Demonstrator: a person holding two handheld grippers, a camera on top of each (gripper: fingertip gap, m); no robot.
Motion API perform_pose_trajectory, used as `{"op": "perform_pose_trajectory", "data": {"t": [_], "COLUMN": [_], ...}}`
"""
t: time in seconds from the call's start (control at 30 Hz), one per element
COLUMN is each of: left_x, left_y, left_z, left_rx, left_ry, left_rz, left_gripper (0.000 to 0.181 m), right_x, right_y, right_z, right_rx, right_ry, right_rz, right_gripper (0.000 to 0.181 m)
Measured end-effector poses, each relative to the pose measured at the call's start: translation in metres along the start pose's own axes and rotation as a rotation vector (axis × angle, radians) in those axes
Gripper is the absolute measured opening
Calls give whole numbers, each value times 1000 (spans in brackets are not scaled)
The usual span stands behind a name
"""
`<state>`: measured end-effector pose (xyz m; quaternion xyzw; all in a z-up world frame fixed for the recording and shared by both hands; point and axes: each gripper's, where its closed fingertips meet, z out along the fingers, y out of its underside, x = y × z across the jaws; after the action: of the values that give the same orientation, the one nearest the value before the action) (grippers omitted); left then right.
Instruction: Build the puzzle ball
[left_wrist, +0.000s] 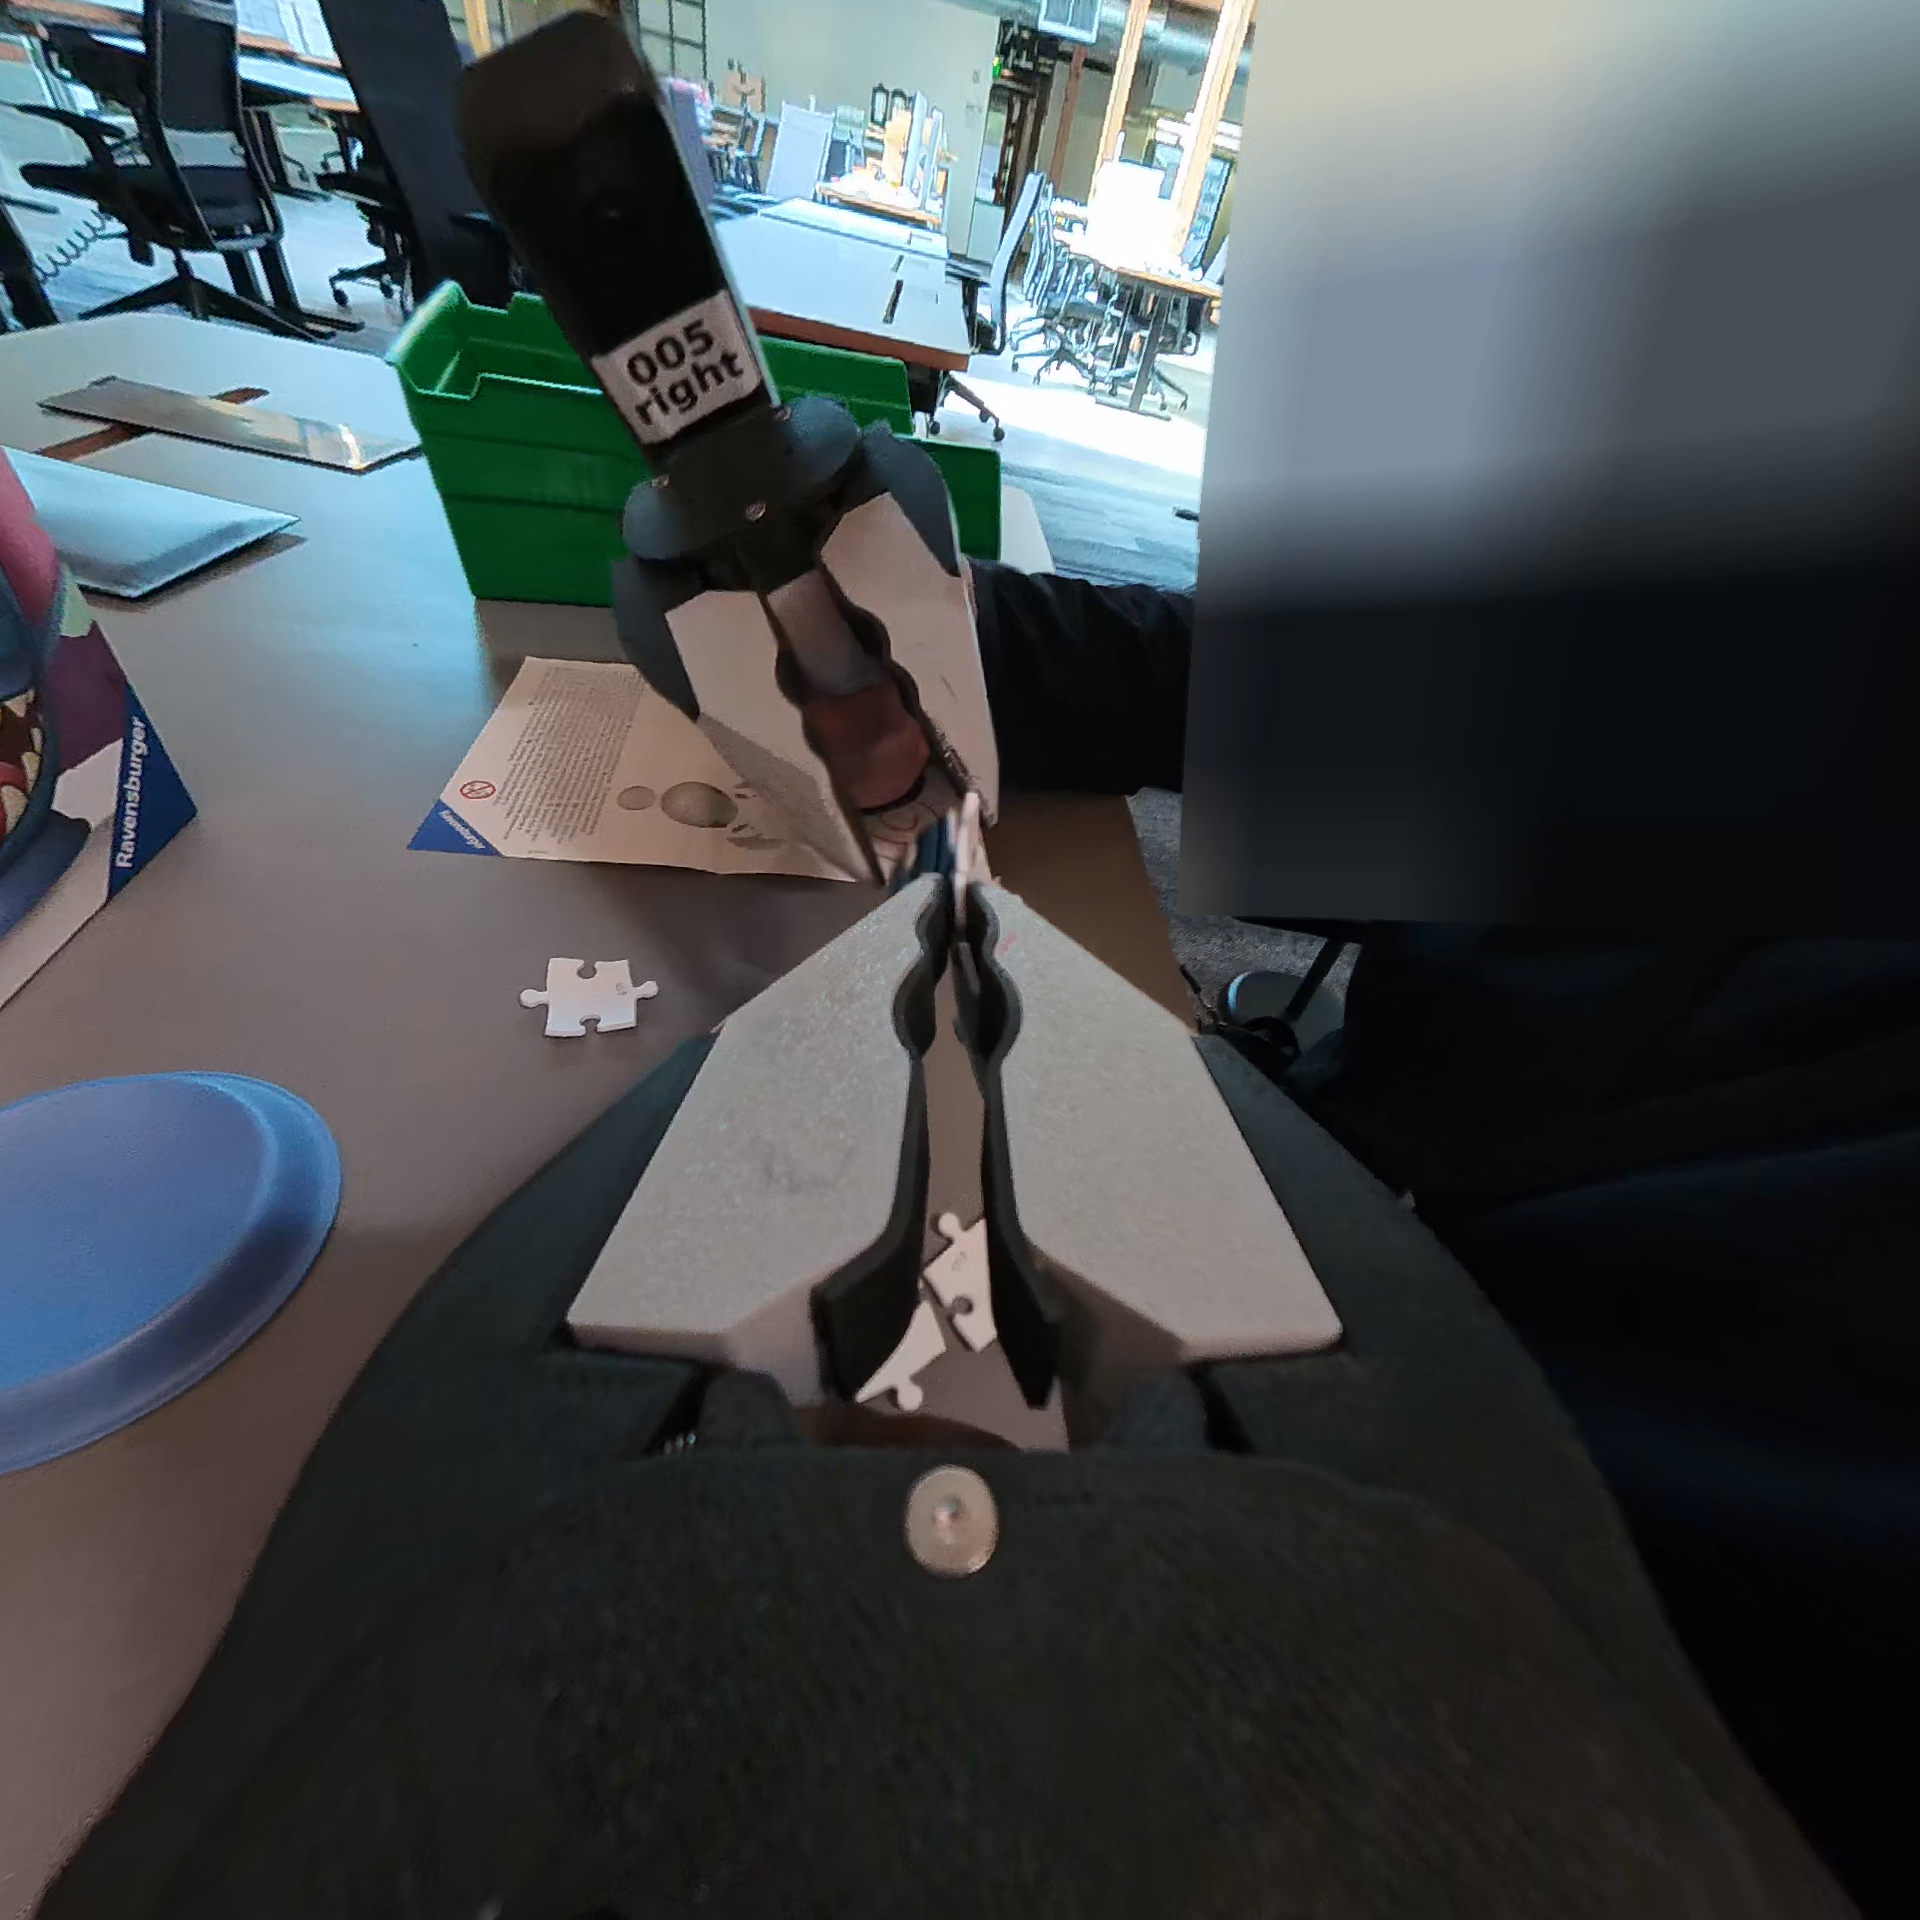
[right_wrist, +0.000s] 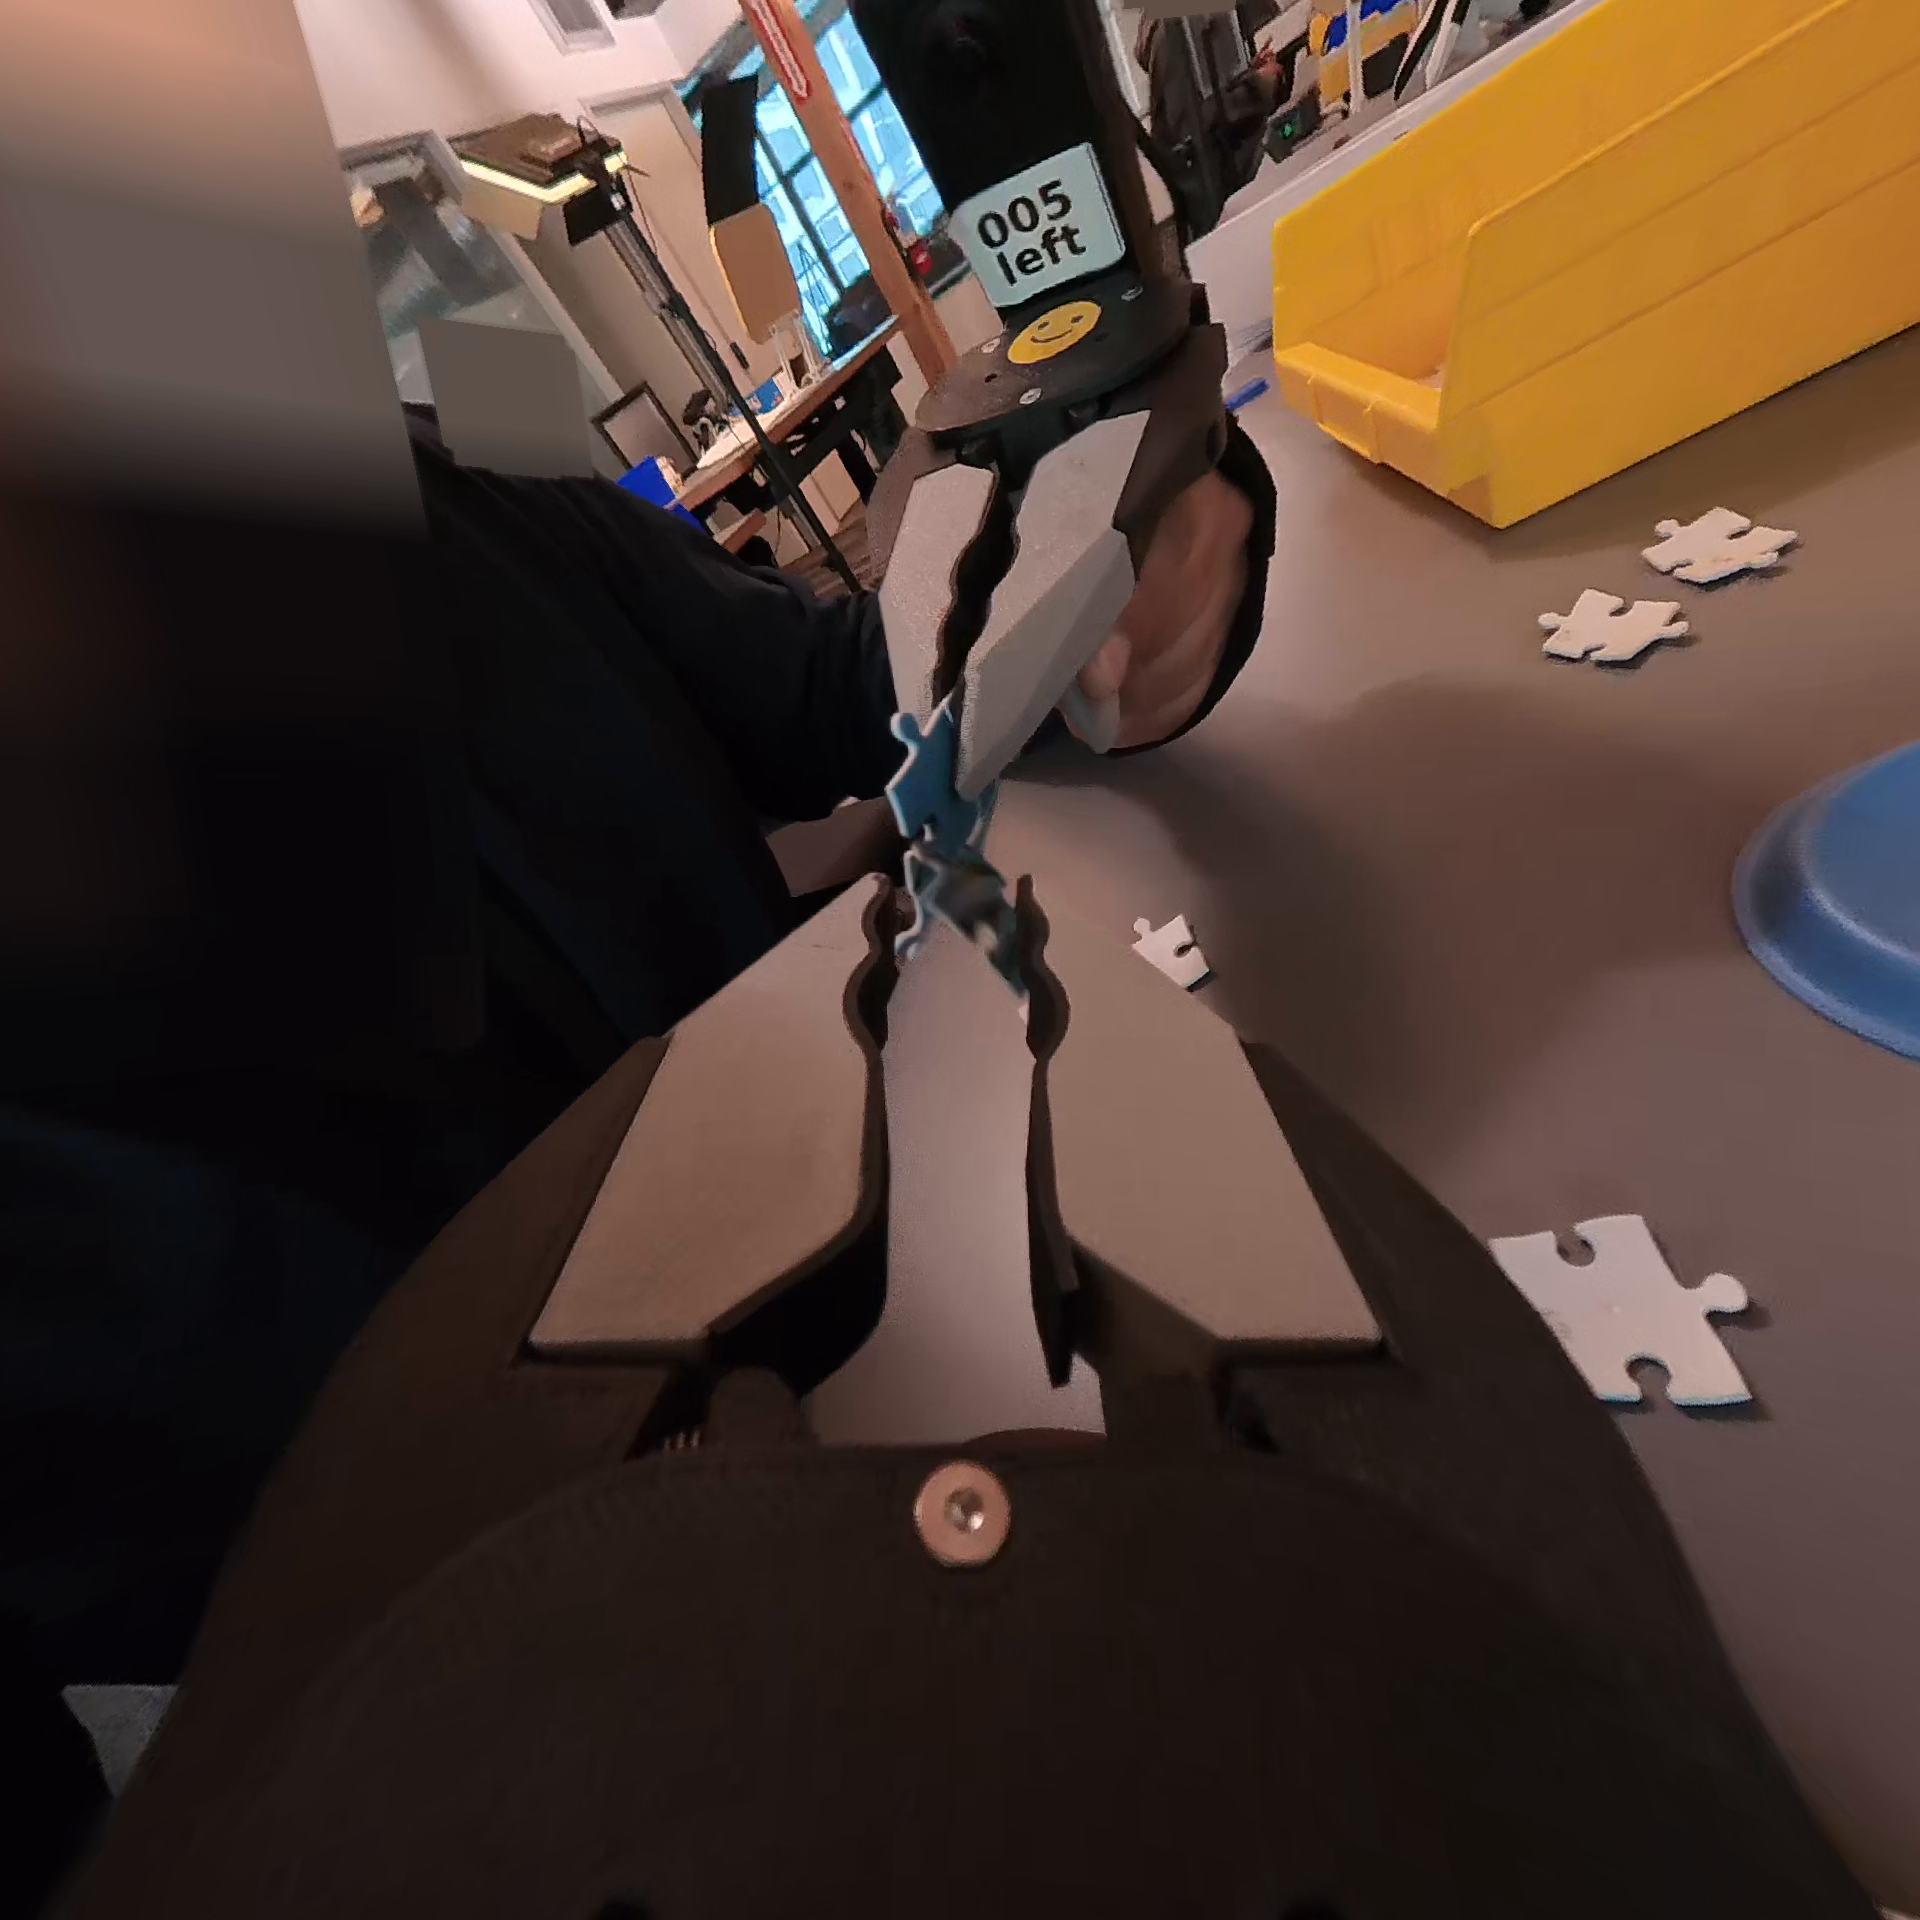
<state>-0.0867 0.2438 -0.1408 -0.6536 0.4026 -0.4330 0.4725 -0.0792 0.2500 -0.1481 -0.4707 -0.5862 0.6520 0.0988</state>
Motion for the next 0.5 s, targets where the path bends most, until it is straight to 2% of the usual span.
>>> {"op": "perform_pose_trajectory", "data": {"t": [0.1,0.2,0.3,0.37,0.5], "left_x": [2,1,-12,-17,-32], "left_y": [-1,1,8,7,11], "left_z": [0,2,-1,-4,-6], "left_rx": [9,4,-34,-24,-9], "left_ry": [16,19,-46,-42,-67], "left_rz": [-19,-26,-37,-104,-241], "left_gripper": [0,0,0,0,0], "right_x": [-1,-3,12,20,22], "right_y": [-2,-3,3,4,1], "right_z": [1,2,0,-3,-1], "right_rx": [24,30,-13,-22,3], "right_ry": [-20,-31,70,121,122], "right_rz": [-13,-19,-33,-29,-2], "right_gripper": [0,0,0,8,21]}}
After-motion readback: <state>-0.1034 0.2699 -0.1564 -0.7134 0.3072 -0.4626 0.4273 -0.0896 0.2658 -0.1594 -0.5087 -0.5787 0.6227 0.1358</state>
